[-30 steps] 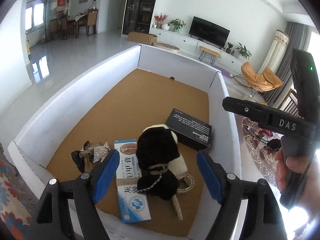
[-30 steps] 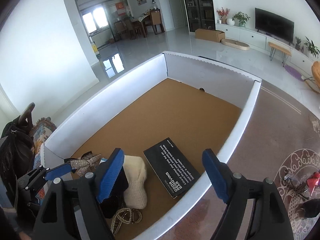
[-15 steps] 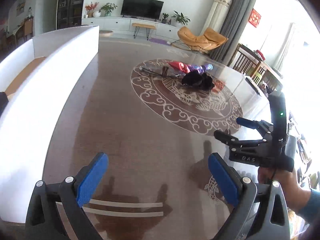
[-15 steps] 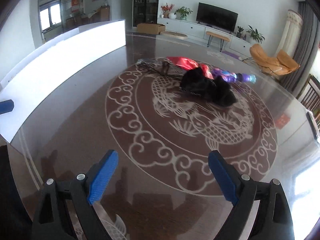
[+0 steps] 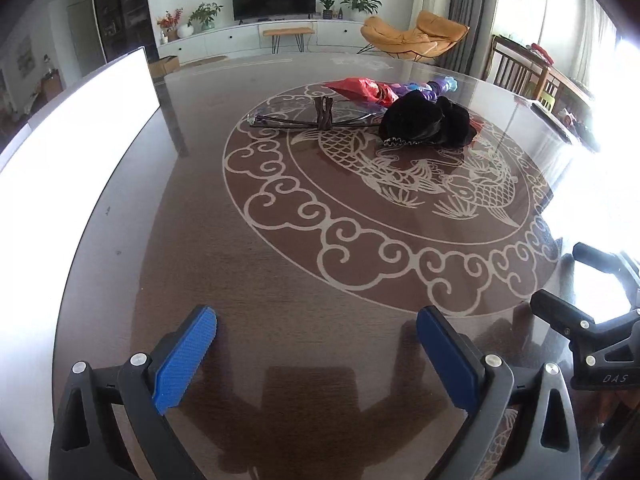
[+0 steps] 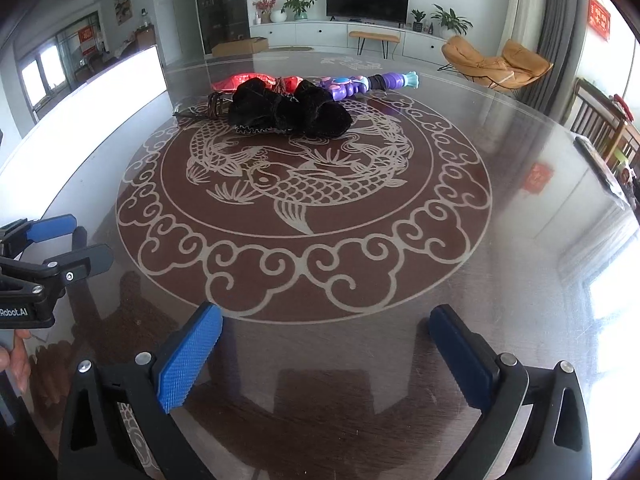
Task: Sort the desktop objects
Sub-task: 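Bring both empty tools back over the table facing the remaining items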
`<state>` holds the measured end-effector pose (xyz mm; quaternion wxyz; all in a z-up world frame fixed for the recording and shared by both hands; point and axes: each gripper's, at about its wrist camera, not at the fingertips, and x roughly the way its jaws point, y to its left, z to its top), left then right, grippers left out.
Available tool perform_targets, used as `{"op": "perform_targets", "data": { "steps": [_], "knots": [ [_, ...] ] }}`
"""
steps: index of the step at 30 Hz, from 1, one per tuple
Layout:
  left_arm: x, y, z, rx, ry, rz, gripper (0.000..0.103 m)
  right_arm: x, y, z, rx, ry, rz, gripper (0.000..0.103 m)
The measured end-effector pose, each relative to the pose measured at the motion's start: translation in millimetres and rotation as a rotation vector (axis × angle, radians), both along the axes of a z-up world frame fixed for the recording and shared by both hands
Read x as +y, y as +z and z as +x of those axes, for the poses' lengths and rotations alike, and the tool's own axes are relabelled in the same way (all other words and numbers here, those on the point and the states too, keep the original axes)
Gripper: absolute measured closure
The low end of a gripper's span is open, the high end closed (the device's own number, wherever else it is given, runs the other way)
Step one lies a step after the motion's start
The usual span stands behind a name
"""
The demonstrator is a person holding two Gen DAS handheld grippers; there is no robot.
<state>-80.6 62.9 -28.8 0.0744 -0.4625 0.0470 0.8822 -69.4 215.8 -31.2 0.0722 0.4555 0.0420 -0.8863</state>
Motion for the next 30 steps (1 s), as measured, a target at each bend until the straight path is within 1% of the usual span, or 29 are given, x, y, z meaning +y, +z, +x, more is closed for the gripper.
{"op": "perform_targets", "data": {
  "steps": [3,7,30],
  "knots": [
    [-2.6,-0.1,-5.7,0.010,0.014,0.007,0.000,-0.1,-0.3,0.2,0.000,0.000,0.000,0.000],
    [-4.5,0.2,-0.6,0.024,0.049,0.005,0.000,-0.1,0.0,-0.1,0.000,0.000,0.000,0.000],
    [-6.6,0.2,-0.9,0.022,0.050,0.008,0.000,-0.3,-1.0,0.6,0.000,0.000,0.000,0.000]
  ]
}}
